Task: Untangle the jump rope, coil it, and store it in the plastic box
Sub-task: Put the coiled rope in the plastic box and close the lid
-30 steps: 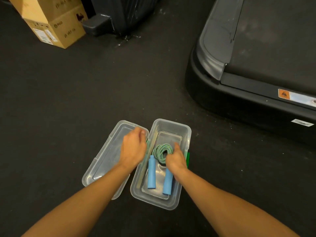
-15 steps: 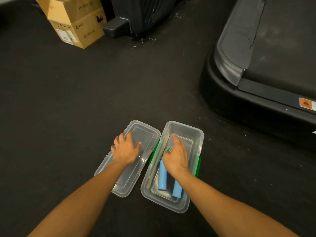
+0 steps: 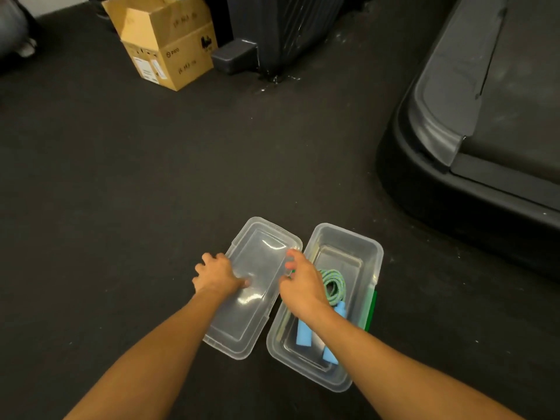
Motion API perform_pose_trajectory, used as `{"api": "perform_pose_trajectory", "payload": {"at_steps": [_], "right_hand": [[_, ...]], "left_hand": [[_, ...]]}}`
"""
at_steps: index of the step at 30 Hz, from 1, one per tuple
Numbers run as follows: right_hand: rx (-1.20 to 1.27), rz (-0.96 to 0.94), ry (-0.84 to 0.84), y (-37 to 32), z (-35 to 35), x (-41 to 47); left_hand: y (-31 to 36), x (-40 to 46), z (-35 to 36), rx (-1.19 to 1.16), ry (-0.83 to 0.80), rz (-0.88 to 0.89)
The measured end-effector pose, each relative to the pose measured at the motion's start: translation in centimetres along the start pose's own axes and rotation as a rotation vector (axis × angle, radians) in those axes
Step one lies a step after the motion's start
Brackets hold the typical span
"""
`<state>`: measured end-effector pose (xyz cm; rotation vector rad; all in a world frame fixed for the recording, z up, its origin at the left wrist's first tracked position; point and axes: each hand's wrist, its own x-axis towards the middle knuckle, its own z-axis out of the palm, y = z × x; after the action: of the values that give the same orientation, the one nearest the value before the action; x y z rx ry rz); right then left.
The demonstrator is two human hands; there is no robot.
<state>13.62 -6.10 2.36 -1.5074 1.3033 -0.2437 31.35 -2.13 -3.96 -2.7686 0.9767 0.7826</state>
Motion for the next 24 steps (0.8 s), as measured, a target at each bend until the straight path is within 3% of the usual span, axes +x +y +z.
{"api": "perform_pose_trajectory", "payload": {"at_steps": [6,10,12,14,16,21,24], "right_hand": [[0.189,0.071,-0.15,-1.0,-0.5,-0.2],[0.689,0.172,-0.189,-2.9,-1.3,-0.4],[0.836,0.18,-0.055,-3.5,-2.1,-0.6],[0.773,0.172,0.178,-2.9,-3.2,-0.6],[0.72,0.176,0.267,-1.5,-5.0,-0.9],[0.759,0.235,0.056,2.1,-9.2,-2.4],[0.766,0.262,0.06,3.8,-9.8,-2.5]], "left_hand": [[0.4,-1.9,-6.8,-0.27,0.017,0.222],[4.3,-7.4,-8.1,-0.307,0.163,0.464],[6.4,-10.3,-7.1,-0.324,0.161,0.593],[8.3,-12.4,-5.5,-0.353,0.101,0.713],[9.4,-13.6,-4.0,-0.388,0.016,0.791],[9.4,-11.9,-2.7,-0.236,0.165,0.708],[9.8,-10.7,-2.3,-0.2,0.081,0.659]]}}
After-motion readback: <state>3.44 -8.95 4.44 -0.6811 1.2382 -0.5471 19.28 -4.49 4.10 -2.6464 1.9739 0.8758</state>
